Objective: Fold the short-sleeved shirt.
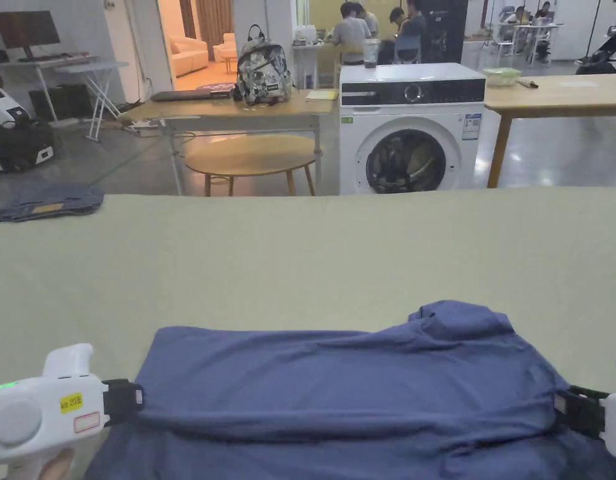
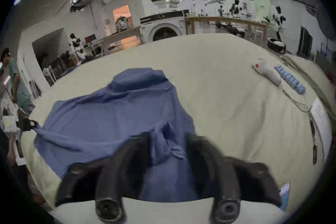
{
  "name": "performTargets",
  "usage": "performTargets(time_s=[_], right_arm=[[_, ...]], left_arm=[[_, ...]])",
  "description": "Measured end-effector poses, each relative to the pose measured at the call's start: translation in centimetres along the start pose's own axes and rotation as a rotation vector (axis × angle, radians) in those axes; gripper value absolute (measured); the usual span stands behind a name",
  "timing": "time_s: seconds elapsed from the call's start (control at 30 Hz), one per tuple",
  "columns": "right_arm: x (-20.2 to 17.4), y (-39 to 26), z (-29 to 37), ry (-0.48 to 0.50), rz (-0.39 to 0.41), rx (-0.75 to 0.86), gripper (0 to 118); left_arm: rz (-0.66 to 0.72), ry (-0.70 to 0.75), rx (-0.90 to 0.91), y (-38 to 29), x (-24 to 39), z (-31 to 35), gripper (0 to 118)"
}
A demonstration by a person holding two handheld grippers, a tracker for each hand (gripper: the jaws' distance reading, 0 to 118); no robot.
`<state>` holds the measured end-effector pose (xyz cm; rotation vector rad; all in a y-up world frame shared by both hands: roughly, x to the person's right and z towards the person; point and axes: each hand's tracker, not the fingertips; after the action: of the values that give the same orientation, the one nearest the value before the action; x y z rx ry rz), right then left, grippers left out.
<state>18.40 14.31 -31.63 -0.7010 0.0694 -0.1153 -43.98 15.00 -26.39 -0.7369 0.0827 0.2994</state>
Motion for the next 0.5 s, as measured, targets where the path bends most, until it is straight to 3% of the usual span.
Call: performTargets(time_s=[0.03,0.2,0.27,0.3,0.33,0.37,0.4,0.5], right_arm=[[0.0,-0.2,0.0,-0.017,0.011,0.004,53],[2.2,-1.4,1.0,0.002,0.016,0.050,52],[2.0,-2.2,3.7,0.030,0.011,0.090,45],[1.9,-2.7,4.9,0.048,0.004,0.113,28],[1.8,-3.4,6.3,0.079,-0.004,0.137,17],[1.7,-4.0,7.4,0.099,-0.005,0.155,9],[0.9,-4.7,9.1,0.110,-0.002,0.162,2],[-0.4,-7.4,11.9,0.092,0.027,0.172,0]], left_arm=[[-0.049,0.054,0.017,-0.3,0.7,0.6,56],[-0.127,-0.021,0.133,-1.3,1.1,4.5,53],[-0.132,-0.057,0.199,-2.3,1.5,7.6,52],[-0.126,-0.063,0.230,-2.9,1.7,9.0,47],[-0.127,-0.079,0.266,-3.7,1.7,10.4,35],[-0.130,-0.082,0.289,-4.4,1.7,11.4,9],[-0.137,-0.105,0.299,-5.3,1.6,12.5,0],[-0.100,-0.134,0.310,-8.3,2.0,15.3,0]])
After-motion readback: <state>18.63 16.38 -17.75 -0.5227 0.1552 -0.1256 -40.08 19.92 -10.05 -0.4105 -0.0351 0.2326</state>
